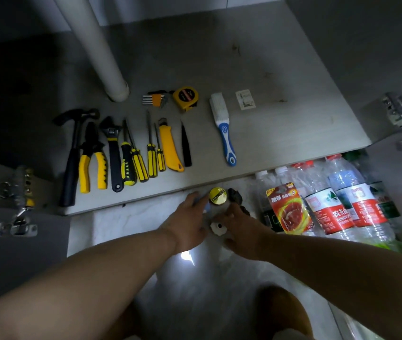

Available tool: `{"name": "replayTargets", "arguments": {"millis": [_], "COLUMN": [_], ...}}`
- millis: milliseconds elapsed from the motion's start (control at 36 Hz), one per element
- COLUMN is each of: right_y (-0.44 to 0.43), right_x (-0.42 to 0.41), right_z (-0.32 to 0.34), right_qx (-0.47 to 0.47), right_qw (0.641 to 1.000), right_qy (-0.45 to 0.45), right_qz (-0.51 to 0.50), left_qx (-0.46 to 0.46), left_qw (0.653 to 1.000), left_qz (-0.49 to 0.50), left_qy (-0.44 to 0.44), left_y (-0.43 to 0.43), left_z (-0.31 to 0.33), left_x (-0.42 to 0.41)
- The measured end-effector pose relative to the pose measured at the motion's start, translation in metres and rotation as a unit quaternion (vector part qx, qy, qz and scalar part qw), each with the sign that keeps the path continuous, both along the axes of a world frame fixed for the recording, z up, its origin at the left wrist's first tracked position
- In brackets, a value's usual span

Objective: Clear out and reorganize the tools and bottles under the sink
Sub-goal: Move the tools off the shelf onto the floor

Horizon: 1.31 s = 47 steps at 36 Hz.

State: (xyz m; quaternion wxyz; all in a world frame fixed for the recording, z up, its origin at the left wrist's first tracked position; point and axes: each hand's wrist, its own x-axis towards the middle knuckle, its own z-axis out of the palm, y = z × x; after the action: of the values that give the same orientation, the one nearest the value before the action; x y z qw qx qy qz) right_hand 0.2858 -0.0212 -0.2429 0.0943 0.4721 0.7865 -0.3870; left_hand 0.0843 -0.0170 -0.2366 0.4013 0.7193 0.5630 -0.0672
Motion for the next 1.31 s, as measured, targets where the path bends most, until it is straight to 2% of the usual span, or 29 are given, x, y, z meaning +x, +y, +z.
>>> {"name": "replayTargets", "arguments": {"millis": [83, 167, 250, 333, 417, 500, 556, 611, 667, 750, 833, 944, 1083, 1194, 1250, 1306], "right_y": [-0.001, 0.002, 0.005, 0.011, 0.014, 0.024, 0.039, 0.063, 0.090, 0.123, 0.141, 0.141, 0.095, 0.048, 0.027, 0.009], "right_x": [-0.001, -0.004, -0.004, -0.012, -0.031, -0.047, -0.054, -0.056, -0.055, -0.054, -0.056, -0.055, -0.047, -0.036, -0.033, -0.033], "right_z": [0.005, 0.010, 0.019, 0.034, 0.056, 0.077, 0.091, 0.097, 0.099, 0.093, 0.081, 0.078, 0.081, 0.082, 0.081, 0.076], "right_qx": [0.001, 0.017, 0.018, 0.037, 0.138, 0.228, 0.257, 0.271, 0.258, 0.185, 0.141, 0.126, 0.119, 0.089, 0.062, -0.008], "right_qw": [0.998, 0.987, 0.982, 0.979, 0.978, 0.974, 0.961, 0.945, 0.933, 0.929, 0.935, 0.937, 0.947, 0.973, 0.984, 0.993], "right_qy": [-0.038, -0.125, -0.166, -0.176, -0.126, -0.001, 0.056, 0.061, 0.012, -0.071, -0.106, -0.109, -0.012, 0.074, 0.080, 0.073], "right_qz": [0.053, 0.102, 0.094, 0.101, 0.087, -0.011, -0.081, -0.171, -0.250, -0.312, -0.307, -0.307, -0.297, -0.200, -0.147, -0.097], "left_qx": [0.035, 0.096, 0.171, 0.240, 0.287, 0.321, 0.311, 0.293, 0.284, 0.271, 0.270, 0.254, 0.186, 0.145, 0.141, 0.138], "left_qw": [0.997, 0.989, 0.982, 0.970, 0.948, 0.921, 0.907, 0.896, 0.888, 0.883, 0.883, 0.891, 0.902, 0.902, 0.902, 0.900], "left_qz": [-0.066, -0.112, -0.076, 0.021, 0.135, 0.213, 0.262, 0.300, 0.321, 0.346, 0.337, 0.328, 0.369, 0.389, 0.390, 0.397], "left_qy": [0.005, 0.007, 0.003, -0.015, -0.005, 0.064, 0.114, 0.146, 0.167, 0.168, 0.186, 0.185, 0.123, 0.116, 0.123, 0.118], "left_y": [0.000, 0.003, 0.007, 0.012, 0.014, 0.017, 0.020, 0.025, 0.029, 0.035, 0.039, 0.044, 0.056, 0.068, 0.071, 0.070], "left_z": [0.027, 0.054, 0.076, 0.086, 0.088, 0.085, 0.083, 0.079, 0.075, 0.069, 0.066, 0.068, 0.069, 0.066, 0.065, 0.064], "left_x": [-0.014, -0.030, -0.045, -0.062, -0.085, -0.106, -0.115, -0.122, -0.126, -0.129, -0.126, -0.112, -0.103, -0.102, -0.103, -0.107]}}
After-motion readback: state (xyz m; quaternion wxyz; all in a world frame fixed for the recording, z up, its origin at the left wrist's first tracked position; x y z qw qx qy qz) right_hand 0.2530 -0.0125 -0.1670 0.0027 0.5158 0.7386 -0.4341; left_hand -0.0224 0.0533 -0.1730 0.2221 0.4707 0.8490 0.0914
